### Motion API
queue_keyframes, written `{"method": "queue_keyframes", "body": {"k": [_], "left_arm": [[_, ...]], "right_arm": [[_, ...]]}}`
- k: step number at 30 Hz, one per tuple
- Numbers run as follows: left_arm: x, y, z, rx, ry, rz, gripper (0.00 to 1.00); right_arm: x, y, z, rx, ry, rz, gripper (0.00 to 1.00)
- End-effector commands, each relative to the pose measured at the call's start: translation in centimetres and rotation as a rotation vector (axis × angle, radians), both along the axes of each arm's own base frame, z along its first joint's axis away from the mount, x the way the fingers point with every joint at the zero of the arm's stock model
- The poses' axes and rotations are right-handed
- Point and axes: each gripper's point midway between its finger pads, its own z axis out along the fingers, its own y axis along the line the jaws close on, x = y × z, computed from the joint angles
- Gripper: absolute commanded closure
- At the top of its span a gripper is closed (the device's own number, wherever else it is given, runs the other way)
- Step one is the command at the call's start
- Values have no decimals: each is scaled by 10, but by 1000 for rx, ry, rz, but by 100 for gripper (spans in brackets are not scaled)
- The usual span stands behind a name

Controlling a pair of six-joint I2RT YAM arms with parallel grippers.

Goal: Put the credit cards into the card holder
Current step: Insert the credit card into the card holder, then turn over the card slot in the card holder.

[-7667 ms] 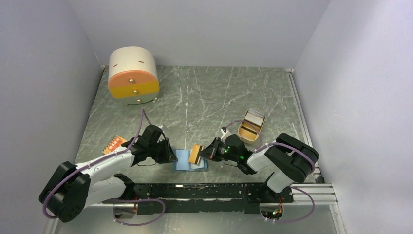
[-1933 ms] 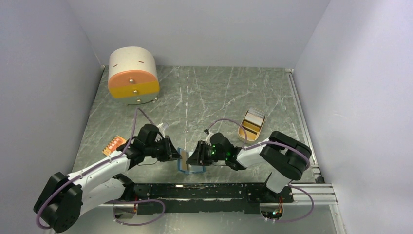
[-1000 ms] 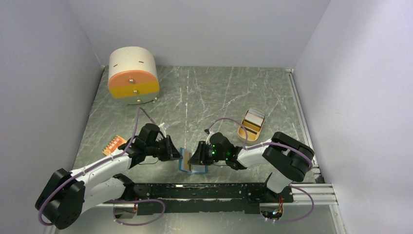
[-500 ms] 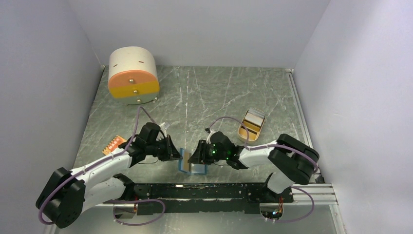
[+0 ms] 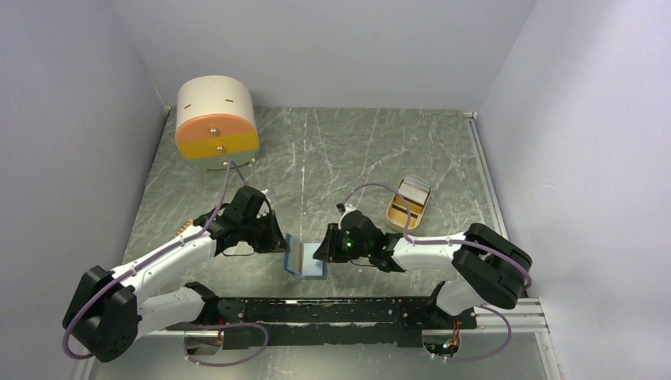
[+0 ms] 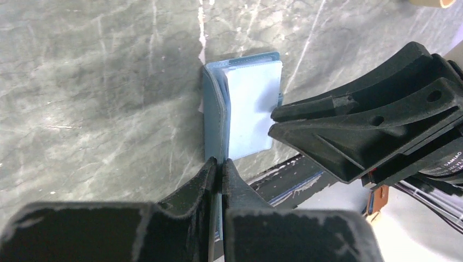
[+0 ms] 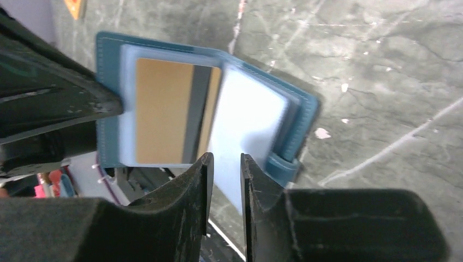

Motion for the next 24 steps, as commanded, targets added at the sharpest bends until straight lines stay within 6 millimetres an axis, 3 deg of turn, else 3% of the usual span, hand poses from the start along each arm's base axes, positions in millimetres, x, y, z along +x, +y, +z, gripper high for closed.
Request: {"method": "queue_keyframes", "body": {"k": [1,5,10,16,24], "left_arm": [[5,8,2,85,-12,16,91],[7,4,4,103,-11,2,91],[4,-25,21,-81,-35,-74,91],[0,-40,31,-205,-65,-106,91],[1,-28,4,-113,-34,-70,91]], "right_arm": [[6,-11,-20,-100,-21,-22,72],[4,-5,-29,-85,-4,-5,72],[2,-3,-41,-91,19,4,72],[-1,-8,-44,-97,24,-2,72],[2,-8,-38,-97,10,-6,72]]}}
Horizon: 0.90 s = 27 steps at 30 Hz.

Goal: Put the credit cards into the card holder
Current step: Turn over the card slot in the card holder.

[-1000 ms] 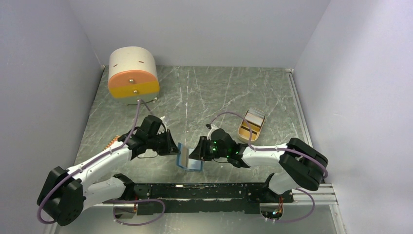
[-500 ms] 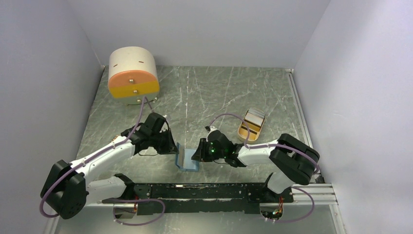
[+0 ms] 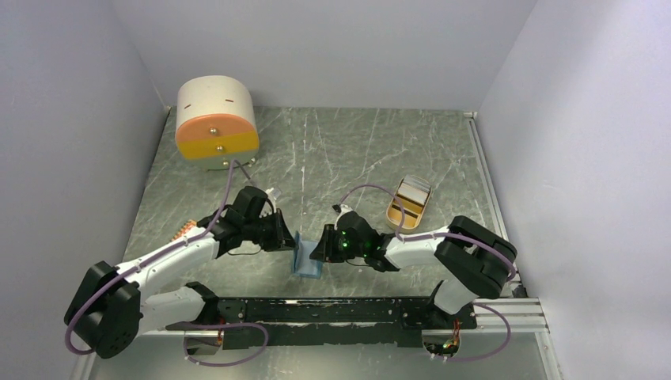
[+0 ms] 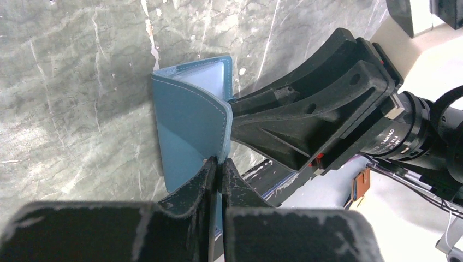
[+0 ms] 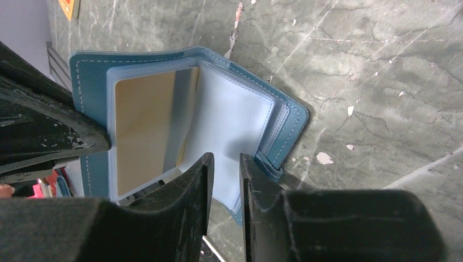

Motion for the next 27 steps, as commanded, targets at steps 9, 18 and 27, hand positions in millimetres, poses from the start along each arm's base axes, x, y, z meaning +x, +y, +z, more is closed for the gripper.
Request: {"method": "queue_keyframes", "body": {"k": [9,18,27], "left_arm": [[-2,-4,-9,-14,-7,-25,91],[-2,-2,-14,6,1,-19,91],[-1,-1,-14,14,-2,-12,91]], "right_arm": [[-1,-11,4,-36,-9,-24,65],[-14,20,39,104,2,5,53],[-29,40,41,144,18,30,48]]}}
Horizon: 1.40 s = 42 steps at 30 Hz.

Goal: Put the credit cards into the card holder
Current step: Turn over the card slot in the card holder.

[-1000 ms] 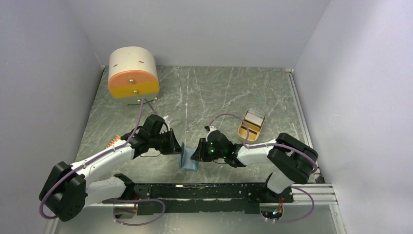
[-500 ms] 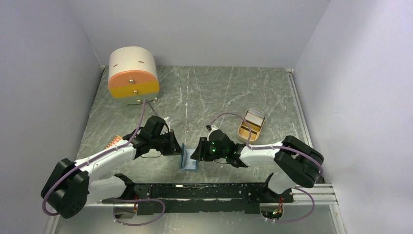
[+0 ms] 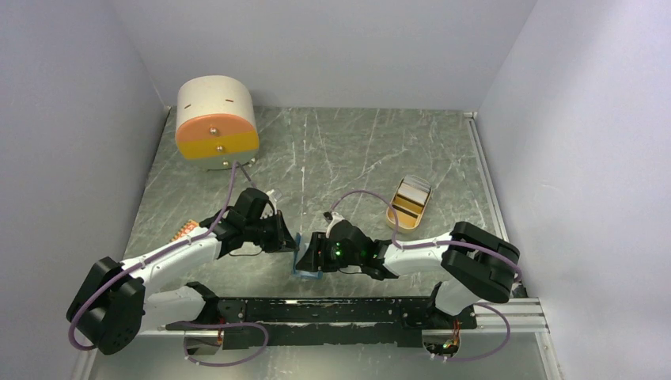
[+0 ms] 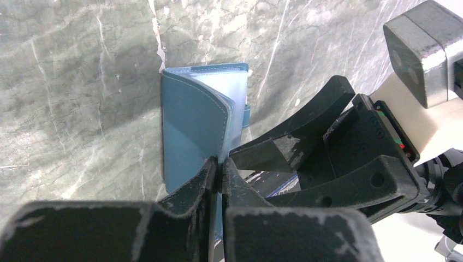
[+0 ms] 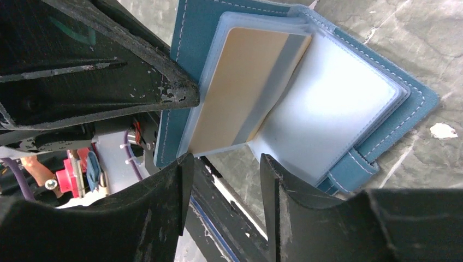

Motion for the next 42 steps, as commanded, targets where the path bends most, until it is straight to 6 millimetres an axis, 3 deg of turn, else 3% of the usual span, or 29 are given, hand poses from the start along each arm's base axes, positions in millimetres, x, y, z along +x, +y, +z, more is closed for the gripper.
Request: {"method": "queue_keyframes", "body": {"k": [1,15,20,31,42], "left_arm": [[-1,-1,-3,6,-13,-9,91],[-2,0,-8,10,3,-6,91],[-3,0,-8,8,4,-2,91],[-2,4,-11,28,3,11,91],[-4,10,-15,54,7,28,79]], "right_arm": [[7,13,18,62,-22,-26,48],[11,15,32,98,-41,-50,46],[12,13,25,71,-35,-56,46],[13,2,10,6,-34,-76,62],[12,-2,2,-23,-28,-79,67]]}}
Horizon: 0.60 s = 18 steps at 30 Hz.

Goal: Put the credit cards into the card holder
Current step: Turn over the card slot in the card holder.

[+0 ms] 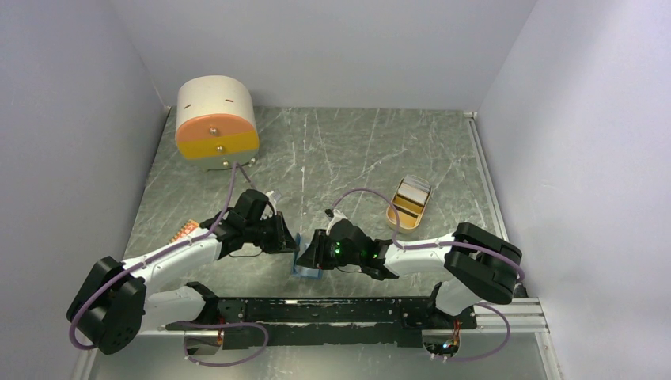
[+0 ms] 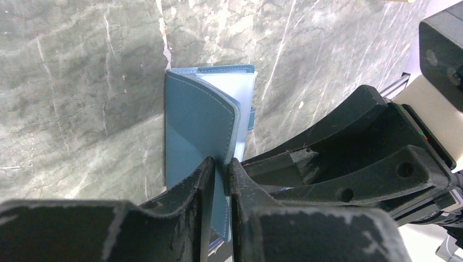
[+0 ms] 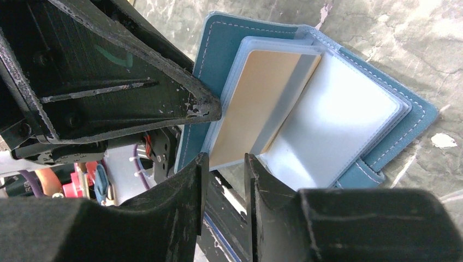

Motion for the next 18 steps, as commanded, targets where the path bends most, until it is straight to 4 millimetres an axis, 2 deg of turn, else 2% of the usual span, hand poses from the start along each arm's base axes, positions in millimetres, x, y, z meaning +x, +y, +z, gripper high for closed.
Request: {"method": "queue_keyframes", "body": {"k": [1,18], "left_arm": [[-4,9,-10,49,6,19,79],[-3,11,-15,74,11,12,78]], "right_arm": [[4,-7,-9,-53,-7,-26,67],[2,-10,-12,-79,-3,-21,67]]}}
